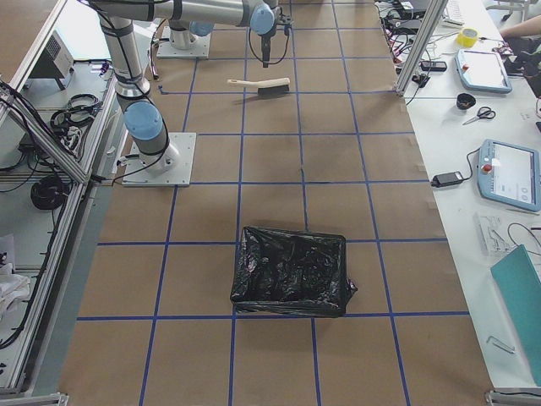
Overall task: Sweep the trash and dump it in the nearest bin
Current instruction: 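Lay the brush on the table and open the right gripper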
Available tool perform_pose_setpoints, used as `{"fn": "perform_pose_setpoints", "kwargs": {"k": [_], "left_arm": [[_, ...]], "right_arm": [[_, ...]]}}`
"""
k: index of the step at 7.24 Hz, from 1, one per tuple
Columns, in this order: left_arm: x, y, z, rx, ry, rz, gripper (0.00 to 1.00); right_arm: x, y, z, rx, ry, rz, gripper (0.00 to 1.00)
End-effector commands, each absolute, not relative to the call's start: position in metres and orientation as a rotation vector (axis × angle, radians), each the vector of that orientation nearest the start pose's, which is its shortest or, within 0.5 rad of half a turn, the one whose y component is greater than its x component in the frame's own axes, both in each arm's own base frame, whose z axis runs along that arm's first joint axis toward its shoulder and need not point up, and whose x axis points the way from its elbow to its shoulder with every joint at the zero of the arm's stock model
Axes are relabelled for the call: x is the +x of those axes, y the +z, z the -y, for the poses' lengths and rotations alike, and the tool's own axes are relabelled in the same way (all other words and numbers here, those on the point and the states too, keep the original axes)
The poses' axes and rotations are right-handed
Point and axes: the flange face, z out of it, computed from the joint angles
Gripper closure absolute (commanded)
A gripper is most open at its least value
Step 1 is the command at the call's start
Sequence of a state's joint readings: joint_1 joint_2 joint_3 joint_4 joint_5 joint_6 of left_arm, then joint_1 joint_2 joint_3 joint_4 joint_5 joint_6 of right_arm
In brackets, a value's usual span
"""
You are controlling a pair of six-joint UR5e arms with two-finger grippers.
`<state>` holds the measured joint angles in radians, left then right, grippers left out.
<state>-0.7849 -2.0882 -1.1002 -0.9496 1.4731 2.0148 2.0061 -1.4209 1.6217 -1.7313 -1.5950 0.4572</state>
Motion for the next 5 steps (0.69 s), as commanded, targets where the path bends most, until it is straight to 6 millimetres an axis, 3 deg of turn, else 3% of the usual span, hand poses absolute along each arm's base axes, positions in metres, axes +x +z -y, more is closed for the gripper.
{"fn": "perform_pose_setpoints", "kwargs": {"k": [1, 3, 4, 5], "left_arm": [[0.358, 0.471, 0.646, 1.353, -0.377, -2.308, 1.00], [0.296, 0.445, 0.664, 1.190, -0.449, -2.497, 1.00], [0.268, 0.439, 0.671, 1.106, -0.463, -2.566, 1.00], [0.238, 0.435, 0.678, 1.037, -0.485, -2.628, 1.00]], "right_arm": [[0.300, 0.467, 0.457, 0.007, 0.041, -3.188, 0.00], [0.197, 0.516, 0.461, 0.090, 0.018, -3.175, 0.00], [0.175, 0.528, 0.461, 0.093, -0.014, -3.173, 0.00], [0.172, 0.533, 0.460, 0.091, -0.046, -3.167, 0.00]]}}
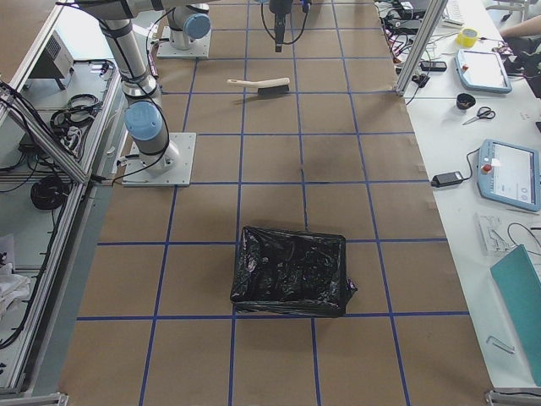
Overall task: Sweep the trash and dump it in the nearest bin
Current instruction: 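Lay the brush on the table and open the right gripper, then bring the empty dustpan back with the left gripper and lower it to the table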
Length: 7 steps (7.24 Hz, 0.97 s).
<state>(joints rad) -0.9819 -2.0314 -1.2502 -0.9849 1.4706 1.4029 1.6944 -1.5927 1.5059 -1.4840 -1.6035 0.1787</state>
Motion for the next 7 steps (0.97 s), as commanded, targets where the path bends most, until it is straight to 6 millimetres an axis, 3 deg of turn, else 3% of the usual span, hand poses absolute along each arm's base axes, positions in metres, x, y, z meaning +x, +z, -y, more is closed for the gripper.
{"fn": "perform_pose_setpoints", "kwargs": {"k": [1, 2, 4, 7], "left_arm": [[0.203, 0.429, 0.682, 0.964, -0.499, -2.694, 1.00], [0.171, 0.425, 0.687, 0.878, -0.488, -2.737, 1.00], [0.096, 0.427, 0.697, 0.685, -0.445, -2.766, 1.00], [-0.026, 0.415, 0.693, 0.606, -0.299, -2.845, 1.00]], "right_arm": [[0.171, 0.536, 0.462, 0.087, -0.084, -3.170, 0.00], [0.168, 0.542, 0.467, 0.068, -0.157, -3.162, 0.00], [0.134, 0.542, 0.479, 0.121, -0.158, -3.162, 0.00], [0.132, 0.537, 0.474, 0.120, -0.092, -3.162, 0.00]]}}
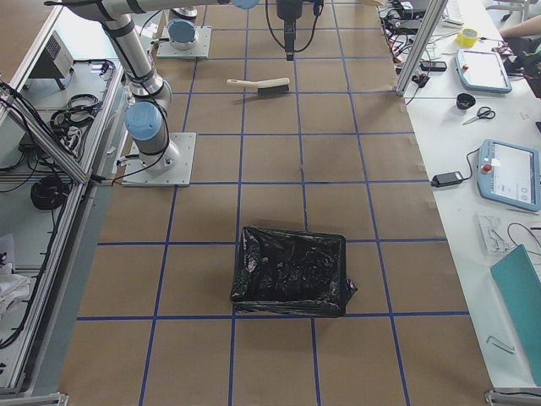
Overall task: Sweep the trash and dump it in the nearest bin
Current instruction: 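Bring the empty dustpan back with the left gripper and lower it to the table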
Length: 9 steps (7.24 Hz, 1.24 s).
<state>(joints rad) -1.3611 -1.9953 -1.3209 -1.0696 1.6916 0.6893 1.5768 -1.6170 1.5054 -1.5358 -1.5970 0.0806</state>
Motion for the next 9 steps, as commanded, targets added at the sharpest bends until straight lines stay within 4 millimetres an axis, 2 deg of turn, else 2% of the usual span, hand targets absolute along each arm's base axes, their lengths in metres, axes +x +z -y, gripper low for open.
{"fn": "perform_pose_setpoints", "kwargs": {"k": [1, 3, 4, 6, 7, 9], "left_arm": [[-0.060, 0.412, 0.690, 0.587, -0.286, -2.874, 1.00], [-0.122, 0.406, 0.683, 0.528, -0.300, -2.933, 1.00], [-0.150, 0.398, 0.678, 0.438, -0.278, -2.995, 1.00], [-0.176, 0.381, 0.671, 0.398, -0.173, -3.082, 1.00], [-0.195, 0.373, 0.662, 0.416, -0.088, -3.118, 1.00], [-0.250, 0.355, 0.640, 0.536, 0.033, -3.091, 1.00]], "right_arm": [[0.132, 0.537, 0.474, 0.118, -0.091, -3.162, 0.00], [0.132, 0.537, 0.474, 0.118, -0.087, -3.162, 0.00], [0.132, 0.537, 0.474, 0.118, -0.087, -3.164, 0.00], [0.131, 0.536, 0.474, 0.118, -0.085, -3.170, 0.00], [0.131, 0.535, 0.475, 0.109, -0.082, -3.172, 0.00], [0.131, 0.535, 0.474, 0.106, -0.080, -3.172, 0.00]]}}
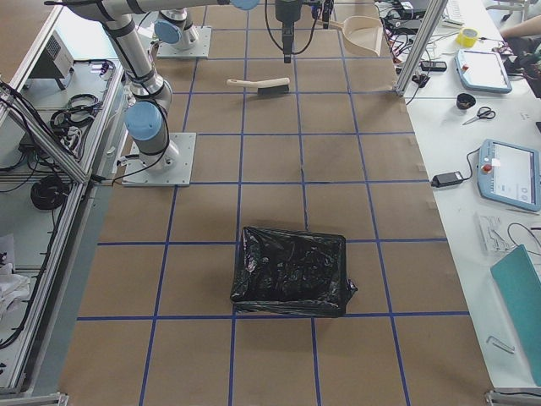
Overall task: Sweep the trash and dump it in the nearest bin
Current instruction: 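Bring the empty dustpan back with the left gripper and lower it to the table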
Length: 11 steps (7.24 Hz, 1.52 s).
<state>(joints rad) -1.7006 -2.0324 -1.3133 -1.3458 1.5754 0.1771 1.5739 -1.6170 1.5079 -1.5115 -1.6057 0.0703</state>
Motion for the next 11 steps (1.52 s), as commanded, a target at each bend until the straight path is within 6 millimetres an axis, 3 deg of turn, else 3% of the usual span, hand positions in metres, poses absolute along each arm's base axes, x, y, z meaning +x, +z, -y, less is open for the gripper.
{"fn": "perform_pose_setpoints", "kwargs": {"k": [1, 2, 3, 6, 8, 11], "left_arm": [[-0.264, 0.344, 0.637, 0.565, 0.069, -3.087, 1.00], [-0.277, 0.340, 0.632, 0.552, 0.092, -3.095, 1.00], [-0.285, 0.336, 0.629, 0.349, 0.110, -3.149, 1.00], [-0.292, 0.306, 0.643, 0.334, 0.154, -3.143, 1.00], [-0.329, 0.307, 0.642, 0.336, 0.133, -3.139, 1.00], [-0.340, 0.279, 0.640, 0.234, 0.195, -3.109, 1.00]], "right_arm": [[0.131, 0.535, 0.474, 0.106, -0.080, -3.172, 0.00], [0.131, 0.535, 0.474, 0.106, -0.080, -3.172, 0.00], [0.130, 0.535, 0.475, 0.109, -0.080, -3.174, 0.00], [0.131, 0.535, 0.475, 0.091, -0.080, -3.173, 0.00], [0.131, 0.535, 0.475, 0.091, -0.080, -3.173, 0.00], [0.131, 0.535, 0.475, 0.091, -0.080, -3.173, 0.00]]}}
